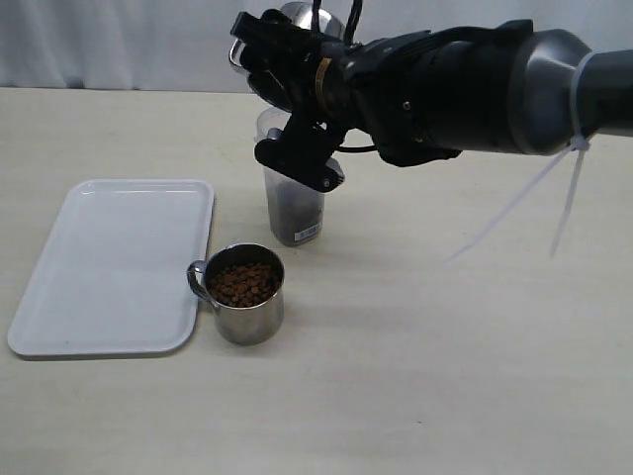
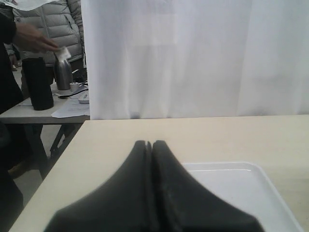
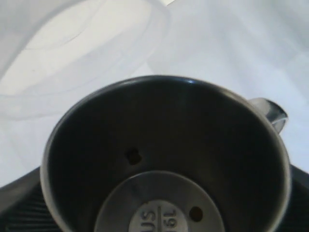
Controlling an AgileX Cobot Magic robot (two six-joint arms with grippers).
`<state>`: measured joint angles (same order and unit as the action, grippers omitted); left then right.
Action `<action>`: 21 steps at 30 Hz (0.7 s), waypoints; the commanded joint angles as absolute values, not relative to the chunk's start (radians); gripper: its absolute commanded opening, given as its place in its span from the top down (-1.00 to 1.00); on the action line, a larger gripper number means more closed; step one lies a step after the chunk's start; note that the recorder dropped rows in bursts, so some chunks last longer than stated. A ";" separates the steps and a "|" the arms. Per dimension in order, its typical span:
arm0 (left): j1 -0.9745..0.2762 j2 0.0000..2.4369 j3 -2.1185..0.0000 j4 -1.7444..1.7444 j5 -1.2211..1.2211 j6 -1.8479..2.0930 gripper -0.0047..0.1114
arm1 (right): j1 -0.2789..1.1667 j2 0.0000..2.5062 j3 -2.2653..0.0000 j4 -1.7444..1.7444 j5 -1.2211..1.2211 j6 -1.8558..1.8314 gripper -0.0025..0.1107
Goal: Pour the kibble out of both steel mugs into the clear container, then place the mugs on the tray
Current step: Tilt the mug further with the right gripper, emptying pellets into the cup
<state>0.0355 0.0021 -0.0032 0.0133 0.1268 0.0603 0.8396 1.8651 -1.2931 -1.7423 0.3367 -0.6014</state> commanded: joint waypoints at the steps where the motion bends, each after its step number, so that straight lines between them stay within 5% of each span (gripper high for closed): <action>1: 0.033 0.000 0.000 0.014 0.122 0.055 0.92 | 0.840 1.855 -1.291 -1.744 0.347 -0.655 0.88; 21: 0.033 0.000 0.000 0.014 0.120 0.055 0.92 | 0.840 1.855 -1.291 -1.744 0.349 -0.703 0.88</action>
<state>0.0355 0.0021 -0.0032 0.0133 0.1268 0.0603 0.8396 1.8651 -1.2931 -1.7423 0.3387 -0.6918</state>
